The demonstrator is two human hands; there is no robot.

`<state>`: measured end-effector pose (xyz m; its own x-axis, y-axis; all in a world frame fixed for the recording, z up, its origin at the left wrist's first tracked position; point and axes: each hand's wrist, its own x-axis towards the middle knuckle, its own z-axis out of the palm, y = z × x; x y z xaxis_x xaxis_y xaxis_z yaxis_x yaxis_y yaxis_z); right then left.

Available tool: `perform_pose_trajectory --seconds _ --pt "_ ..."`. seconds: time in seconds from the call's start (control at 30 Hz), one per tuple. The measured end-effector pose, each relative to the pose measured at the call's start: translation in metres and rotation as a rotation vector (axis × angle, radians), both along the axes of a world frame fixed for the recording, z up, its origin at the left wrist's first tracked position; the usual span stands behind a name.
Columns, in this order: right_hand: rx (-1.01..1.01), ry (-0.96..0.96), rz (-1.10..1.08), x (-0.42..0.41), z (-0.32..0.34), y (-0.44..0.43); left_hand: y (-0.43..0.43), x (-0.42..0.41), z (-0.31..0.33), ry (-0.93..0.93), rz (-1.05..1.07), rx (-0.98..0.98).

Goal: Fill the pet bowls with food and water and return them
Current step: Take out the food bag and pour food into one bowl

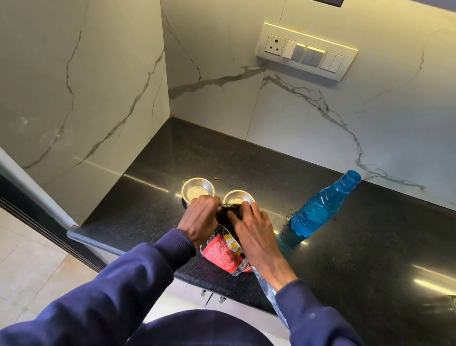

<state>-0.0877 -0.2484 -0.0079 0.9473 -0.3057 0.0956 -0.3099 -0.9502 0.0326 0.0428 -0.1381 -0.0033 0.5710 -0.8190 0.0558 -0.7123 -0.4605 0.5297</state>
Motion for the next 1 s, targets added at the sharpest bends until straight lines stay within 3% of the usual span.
perform_pose_trajectory --seconds 0.3,0.57,0.73,0.87,1.0 --pt "0.078 0.1 -0.138 0.016 0.008 -0.002 -0.002 0.003 0.006 0.014 0.044 -0.048" --pt "0.106 -0.009 -0.151 0.01 0.001 -0.003 -0.002 0.003 0.007 0.081 0.083 -0.117" --pt "0.266 -0.122 -0.199 0.003 0.0 -0.007 0.0 0.008 0.006 0.037 0.05 -0.171" --pt "0.41 -0.235 -0.2 0.0 0.007 -0.015 -0.007 0.009 0.008 -0.037 -0.127 -0.165" --pt "0.731 -0.386 -0.158 0.004 0.031 -0.023 -0.016 0.0 0.009 -0.077 -0.199 -0.098"
